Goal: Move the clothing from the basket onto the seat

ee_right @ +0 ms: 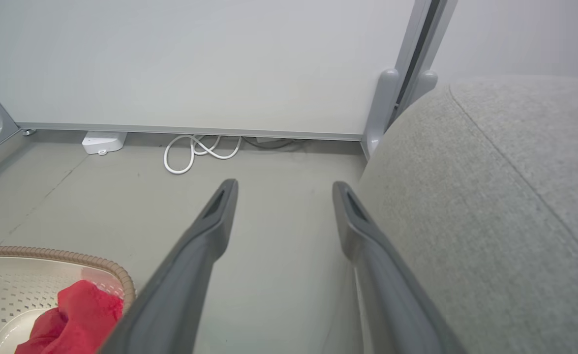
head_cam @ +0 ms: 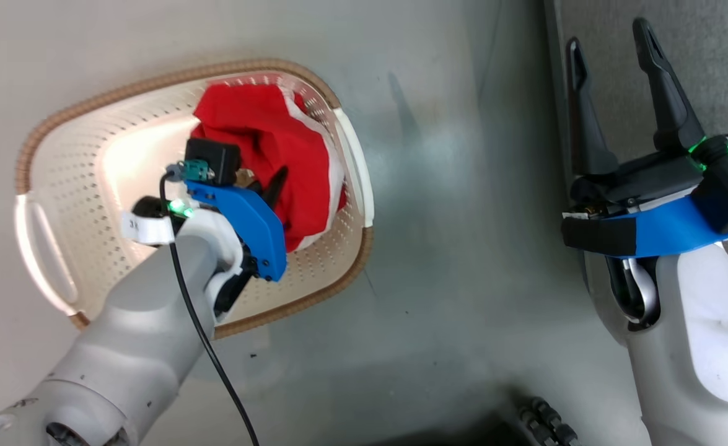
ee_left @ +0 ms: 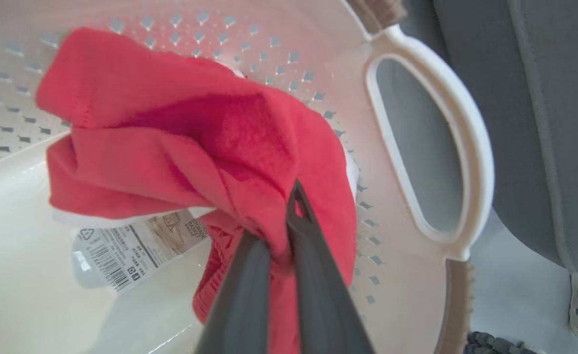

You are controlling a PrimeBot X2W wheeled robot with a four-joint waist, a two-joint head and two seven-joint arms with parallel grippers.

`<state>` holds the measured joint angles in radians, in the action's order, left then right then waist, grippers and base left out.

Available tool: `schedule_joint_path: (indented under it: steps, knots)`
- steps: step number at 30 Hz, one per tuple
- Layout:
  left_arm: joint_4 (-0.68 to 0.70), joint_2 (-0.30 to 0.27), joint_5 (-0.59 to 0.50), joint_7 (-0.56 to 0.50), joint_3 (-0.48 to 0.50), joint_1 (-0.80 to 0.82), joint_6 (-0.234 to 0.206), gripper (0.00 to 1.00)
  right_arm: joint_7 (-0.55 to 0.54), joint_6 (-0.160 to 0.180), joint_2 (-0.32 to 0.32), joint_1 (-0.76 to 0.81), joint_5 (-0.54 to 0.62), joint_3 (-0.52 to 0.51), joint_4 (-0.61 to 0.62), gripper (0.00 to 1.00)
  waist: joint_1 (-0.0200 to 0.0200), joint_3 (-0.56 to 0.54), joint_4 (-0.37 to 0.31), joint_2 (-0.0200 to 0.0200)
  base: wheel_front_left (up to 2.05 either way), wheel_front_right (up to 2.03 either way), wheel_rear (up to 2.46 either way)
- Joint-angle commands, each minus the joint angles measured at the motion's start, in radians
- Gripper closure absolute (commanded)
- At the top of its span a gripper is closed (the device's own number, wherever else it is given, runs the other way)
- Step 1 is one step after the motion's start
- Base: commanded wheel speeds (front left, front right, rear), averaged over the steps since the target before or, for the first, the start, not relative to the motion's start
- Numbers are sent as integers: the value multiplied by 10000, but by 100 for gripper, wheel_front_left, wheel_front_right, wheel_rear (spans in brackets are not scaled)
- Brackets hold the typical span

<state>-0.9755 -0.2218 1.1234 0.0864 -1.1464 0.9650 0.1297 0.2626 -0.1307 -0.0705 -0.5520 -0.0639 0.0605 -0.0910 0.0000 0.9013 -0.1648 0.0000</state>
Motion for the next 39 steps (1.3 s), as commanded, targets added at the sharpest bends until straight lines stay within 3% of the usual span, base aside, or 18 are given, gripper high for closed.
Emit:
schedule_joint_path:
  steps: [1,7,14,29,39]
  knots:
    - [84,25,85,168,-88,-72,8,100,34,-1,-102,124,-18,-35,-59,0,0,-408,260,0,0,0,0]
    - [419,81,382,1124,-558,-407,8,100,34,-1,-300,450,34,-136,-266,0,0,-1422,660,0,0,0,0]
    - [726,49,-56,1777,-825,-665,8,100,34,-1,-454,979,25,-261,-538,0,0,-2714,1079,0,0,0,0]
    - [2628,60,-3789,1802,2570,-1919,-21,100,34,-1,-533,2193,-107,-284,-1032,0,0,-5255,1506,0,0,0,0]
    - [3573,505,-5561,1803,3816,-2382,-26,100,34,-1,-557,3003,-153,-308,-1217,0,0,-6660,1691,0,0,0,0]
